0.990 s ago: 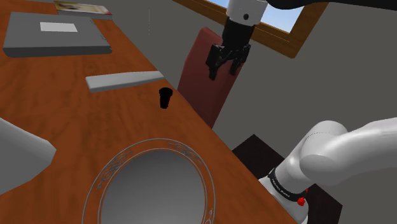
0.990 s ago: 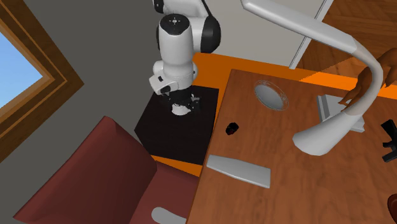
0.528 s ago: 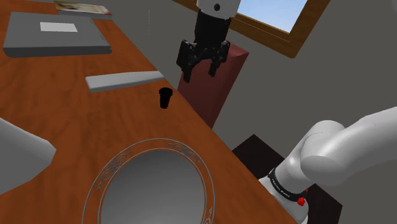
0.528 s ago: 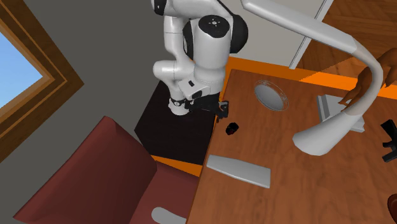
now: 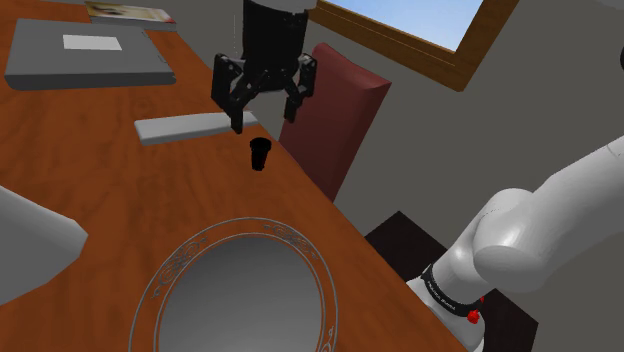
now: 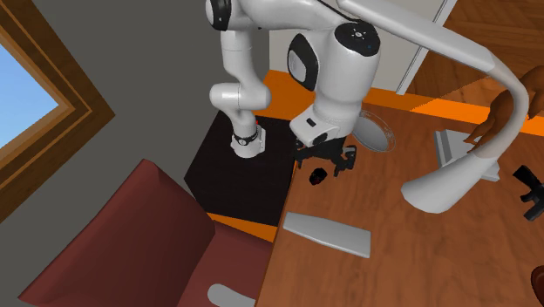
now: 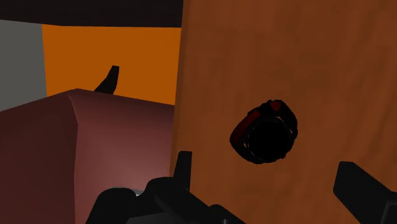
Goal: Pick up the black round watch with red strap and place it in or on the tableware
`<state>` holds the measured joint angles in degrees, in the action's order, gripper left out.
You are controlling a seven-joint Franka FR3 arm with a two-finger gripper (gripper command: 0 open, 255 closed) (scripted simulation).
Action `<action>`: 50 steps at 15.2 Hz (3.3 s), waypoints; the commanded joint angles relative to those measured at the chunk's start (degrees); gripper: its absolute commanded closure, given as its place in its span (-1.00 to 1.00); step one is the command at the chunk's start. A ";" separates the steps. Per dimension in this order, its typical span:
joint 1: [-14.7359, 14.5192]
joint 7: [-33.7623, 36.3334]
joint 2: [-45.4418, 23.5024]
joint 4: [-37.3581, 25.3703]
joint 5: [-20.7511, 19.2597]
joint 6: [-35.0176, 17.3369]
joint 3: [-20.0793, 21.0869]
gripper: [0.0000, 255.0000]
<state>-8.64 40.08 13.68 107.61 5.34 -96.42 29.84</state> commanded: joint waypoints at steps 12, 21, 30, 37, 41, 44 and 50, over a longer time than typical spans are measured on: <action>-0.30 0.62 -0.55 4.95 -0.01 -5.52 0.75 -1.00; -0.30 0.63 -0.56 4.96 -0.01 -5.53 0.76 1.00; -0.15 0.70 -0.80 0.88 -0.23 -1.67 0.57 1.00; 0.08 1.02 -1.77 -5.43 -0.76 3.77 0.53 1.00; 0.20 1.33 -2.67 -9.40 -1.20 6.94 0.63 1.00; 0.26 1.62 -3.52 -12.57 -1.60 9.36 0.78 1.00; -0.72 4.37 -3.65 -16.14 -1.45 12.73 2.31 1.00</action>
<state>-9.05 43.74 9.57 91.40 3.62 -83.90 31.79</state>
